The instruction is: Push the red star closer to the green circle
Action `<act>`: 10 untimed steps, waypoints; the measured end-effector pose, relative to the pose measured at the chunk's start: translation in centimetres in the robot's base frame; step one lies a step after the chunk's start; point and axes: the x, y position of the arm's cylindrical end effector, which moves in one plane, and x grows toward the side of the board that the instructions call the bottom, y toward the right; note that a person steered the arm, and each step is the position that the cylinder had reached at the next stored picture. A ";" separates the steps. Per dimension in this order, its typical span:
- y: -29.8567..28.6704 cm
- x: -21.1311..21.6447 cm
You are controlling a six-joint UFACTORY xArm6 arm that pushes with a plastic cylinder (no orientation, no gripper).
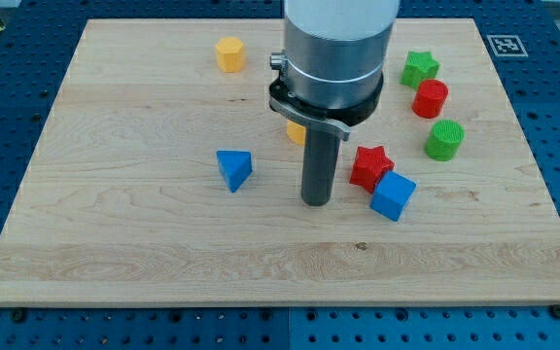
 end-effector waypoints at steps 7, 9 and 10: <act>6.9 -4.4; 5.5 -3.9; 4.1 -3.2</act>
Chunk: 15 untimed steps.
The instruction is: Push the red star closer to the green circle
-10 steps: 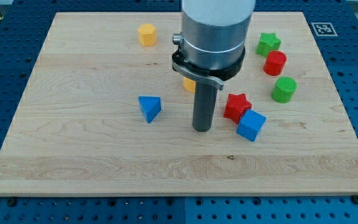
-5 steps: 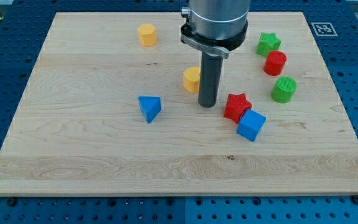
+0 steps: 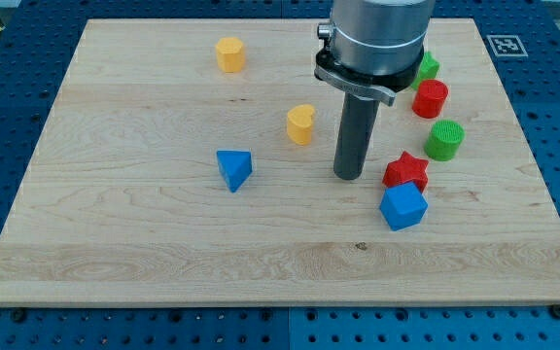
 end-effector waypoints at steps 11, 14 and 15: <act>6.5 0.6; 10.0 0.6; 8.8 0.6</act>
